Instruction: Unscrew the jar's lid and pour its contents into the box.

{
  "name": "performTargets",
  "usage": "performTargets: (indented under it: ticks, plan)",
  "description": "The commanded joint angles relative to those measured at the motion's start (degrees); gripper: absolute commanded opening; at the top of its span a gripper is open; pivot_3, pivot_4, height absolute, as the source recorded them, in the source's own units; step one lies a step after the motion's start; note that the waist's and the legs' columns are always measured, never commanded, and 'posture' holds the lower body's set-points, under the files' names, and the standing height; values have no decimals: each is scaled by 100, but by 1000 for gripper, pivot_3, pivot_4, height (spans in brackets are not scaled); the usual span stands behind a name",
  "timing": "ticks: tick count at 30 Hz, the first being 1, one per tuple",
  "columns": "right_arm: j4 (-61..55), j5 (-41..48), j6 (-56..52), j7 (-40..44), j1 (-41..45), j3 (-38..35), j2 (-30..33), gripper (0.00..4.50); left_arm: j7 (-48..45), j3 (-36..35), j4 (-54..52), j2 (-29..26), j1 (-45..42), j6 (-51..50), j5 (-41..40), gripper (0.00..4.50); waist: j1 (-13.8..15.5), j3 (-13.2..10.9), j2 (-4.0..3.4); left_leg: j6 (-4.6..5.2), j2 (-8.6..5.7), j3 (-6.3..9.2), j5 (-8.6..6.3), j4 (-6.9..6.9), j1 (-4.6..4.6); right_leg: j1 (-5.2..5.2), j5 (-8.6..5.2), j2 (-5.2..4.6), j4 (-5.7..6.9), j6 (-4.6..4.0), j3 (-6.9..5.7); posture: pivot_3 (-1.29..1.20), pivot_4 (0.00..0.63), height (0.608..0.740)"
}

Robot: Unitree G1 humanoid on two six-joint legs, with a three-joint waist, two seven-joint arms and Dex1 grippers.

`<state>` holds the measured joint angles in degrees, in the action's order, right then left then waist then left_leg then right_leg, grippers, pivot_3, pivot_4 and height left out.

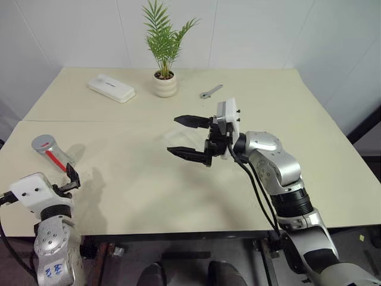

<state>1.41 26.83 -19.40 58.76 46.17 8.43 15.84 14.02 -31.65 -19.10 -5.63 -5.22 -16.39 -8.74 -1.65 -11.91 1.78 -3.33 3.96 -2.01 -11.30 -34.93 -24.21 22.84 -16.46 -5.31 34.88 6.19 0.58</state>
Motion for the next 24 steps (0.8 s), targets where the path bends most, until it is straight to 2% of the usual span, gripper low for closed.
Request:
performTargets:
  ticks: [1, 6, 15, 20, 24]
  plan:
    - [-222, 12, 8, 16, -115, -15, 31, 4500, 279, 165, 199, -70, -387, 71, 207, 4487, 11, 0, 1, 2, 0, 1, 0, 1, 0, 0, 7, 1, 1, 13, -1, 0, 150, 740]
    - [-148, -78, 58, 2, -103, 14, 3, 4500, 532, 25, 644, -281, -746, -4, 297, 4487, -17, 0, 1, 24, 6, -18, -7, 3, -2, 16, 42, 1, 1, 79, -7, 0, 150, 740]
    - [-156, -123, 119, -67, -173, -23, -109, 4500, 829, 56, 1205, -577, -1310, 58, 369, 4487, 13, 1, 1, -4, 77, -34, -18, -1, -23, 62, 37, 69, 18, 62, -6, 0, 150, 740]
    - [-226, -108, 113, -110, -241, -71, -79, 4500, 995, 56, 1432, -626, -1439, 57, 445, 4487, 3, 1, 1, -10, 80, -39, -20, 0, -23, 68, 35, 72, 22, 58, -2, 0, 150, 740]
    - [-396, -102, 64, -200, -349, -116, -15, 4500, 988, -13, 1966, -901, -1657, 250, 458, 4487, 11, 1, 1, -12, 84, -40, -21, 0, -23, 74, 31, 76, 27, 51, -2, 0, 150, 740]
